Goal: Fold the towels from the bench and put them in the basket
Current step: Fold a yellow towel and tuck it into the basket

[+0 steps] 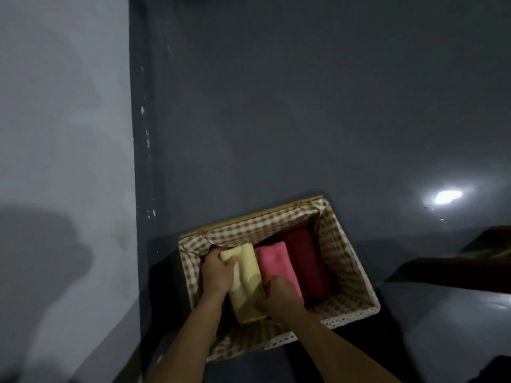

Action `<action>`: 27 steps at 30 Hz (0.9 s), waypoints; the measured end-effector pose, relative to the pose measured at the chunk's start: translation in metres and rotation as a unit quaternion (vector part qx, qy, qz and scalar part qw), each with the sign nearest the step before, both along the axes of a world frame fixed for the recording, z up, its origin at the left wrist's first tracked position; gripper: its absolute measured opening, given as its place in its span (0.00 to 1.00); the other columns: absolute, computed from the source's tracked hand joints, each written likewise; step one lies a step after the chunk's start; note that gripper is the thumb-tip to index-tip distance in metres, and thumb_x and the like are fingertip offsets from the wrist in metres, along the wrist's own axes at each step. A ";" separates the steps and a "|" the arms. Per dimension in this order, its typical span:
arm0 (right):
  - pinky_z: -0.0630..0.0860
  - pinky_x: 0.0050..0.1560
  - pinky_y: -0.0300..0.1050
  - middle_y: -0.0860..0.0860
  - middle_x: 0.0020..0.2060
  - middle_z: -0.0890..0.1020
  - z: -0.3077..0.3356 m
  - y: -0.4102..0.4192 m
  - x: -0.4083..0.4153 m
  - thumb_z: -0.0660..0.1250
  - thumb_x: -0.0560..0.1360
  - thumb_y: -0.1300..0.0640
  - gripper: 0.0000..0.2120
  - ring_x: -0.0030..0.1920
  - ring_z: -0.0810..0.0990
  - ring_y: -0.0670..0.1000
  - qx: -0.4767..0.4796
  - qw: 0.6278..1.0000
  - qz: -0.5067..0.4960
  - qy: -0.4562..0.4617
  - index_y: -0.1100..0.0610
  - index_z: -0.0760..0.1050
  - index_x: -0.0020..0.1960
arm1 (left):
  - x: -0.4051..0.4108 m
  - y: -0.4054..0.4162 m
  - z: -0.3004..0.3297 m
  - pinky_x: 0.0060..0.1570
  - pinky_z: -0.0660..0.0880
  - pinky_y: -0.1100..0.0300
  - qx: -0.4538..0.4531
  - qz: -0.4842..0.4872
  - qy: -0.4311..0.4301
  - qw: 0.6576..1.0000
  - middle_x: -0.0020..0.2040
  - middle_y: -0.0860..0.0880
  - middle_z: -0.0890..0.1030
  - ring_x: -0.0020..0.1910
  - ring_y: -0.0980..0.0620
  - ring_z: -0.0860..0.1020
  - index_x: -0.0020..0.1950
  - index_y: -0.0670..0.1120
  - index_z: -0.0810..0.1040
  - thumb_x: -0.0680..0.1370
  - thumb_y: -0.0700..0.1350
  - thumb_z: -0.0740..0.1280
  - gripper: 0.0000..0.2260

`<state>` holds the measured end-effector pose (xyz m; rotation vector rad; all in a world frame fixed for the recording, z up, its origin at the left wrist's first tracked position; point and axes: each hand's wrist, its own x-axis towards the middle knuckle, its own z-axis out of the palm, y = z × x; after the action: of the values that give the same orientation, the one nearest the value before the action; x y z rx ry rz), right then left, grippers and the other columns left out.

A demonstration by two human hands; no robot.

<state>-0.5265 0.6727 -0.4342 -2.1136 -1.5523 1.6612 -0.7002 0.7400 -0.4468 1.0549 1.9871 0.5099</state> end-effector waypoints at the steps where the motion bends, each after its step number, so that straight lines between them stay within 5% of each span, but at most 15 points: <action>1: 0.68 0.45 0.40 0.50 0.47 0.77 -0.010 0.003 -0.001 0.75 0.74 0.51 0.16 0.49 0.76 0.50 -0.001 1.000 0.002 -0.003 0.57 0.78 0.57 | 0.000 0.001 -0.009 0.60 0.76 0.53 -0.003 0.004 0.004 1.000 0.59 0.44 0.85 0.60 0.42 0.81 0.65 0.42 0.81 0.79 0.42 0.74 0.15; 5: 0.72 0.50 0.42 0.53 0.53 0.81 -0.039 0.008 0.000 0.78 0.73 0.51 0.22 0.56 0.80 0.55 -0.022 1.000 0.020 0.003 0.57 0.77 0.63 | -0.001 -0.006 -0.033 0.60 0.75 0.54 -0.011 0.030 0.013 0.999 0.61 0.44 0.84 0.61 0.42 0.81 0.66 0.44 0.82 0.80 0.41 0.74 0.15; 13: 0.79 0.52 0.44 0.52 0.50 0.85 -0.031 0.005 0.023 0.79 0.72 0.54 0.17 0.51 0.82 0.52 -0.005 0.999 0.048 0.014 0.54 0.80 0.58 | 0.009 -0.024 -0.025 0.62 0.77 0.52 0.023 0.062 0.004 0.998 0.61 0.49 0.83 0.60 0.49 0.80 0.70 0.46 0.78 0.79 0.42 0.75 0.20; 19: 0.79 0.48 0.33 0.45 0.46 0.83 0.047 -0.002 0.051 0.79 0.73 0.54 0.17 0.48 0.83 0.44 0.047 0.997 0.048 0.022 0.55 0.82 0.60 | 0.017 -0.046 0.033 0.61 0.81 0.47 0.056 0.053 -0.024 0.997 0.54 0.52 0.84 0.56 0.51 0.82 0.60 0.48 0.82 0.78 0.41 0.76 0.12; 23: 0.82 0.53 0.49 0.45 0.49 0.86 0.127 -0.008 0.085 0.74 0.75 0.50 0.10 0.50 0.84 0.47 0.123 0.991 0.044 -0.027 0.50 0.83 0.56 | 0.034 -0.055 0.097 0.53 0.83 0.44 0.077 0.005 -0.060 0.995 0.42 0.52 0.86 0.45 0.52 0.85 0.47 0.51 0.83 0.79 0.42 0.74 0.05; 27: 0.81 0.53 0.49 0.46 0.53 0.86 0.215 -0.023 0.137 0.70 0.78 0.48 0.10 0.54 0.83 0.50 0.210 0.970 0.059 -0.105 0.47 0.81 0.57 | 0.095 -0.061 0.184 0.42 0.81 0.50 0.063 -0.047 -0.170 0.982 0.42 0.47 0.87 0.41 0.45 0.86 0.48 0.44 0.84 0.82 0.40 0.71 0.04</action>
<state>-0.3900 0.6496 -0.2188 -2.0479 -1.9149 1.0313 -0.6054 0.6788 -0.2626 1.0540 1.6146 0.7201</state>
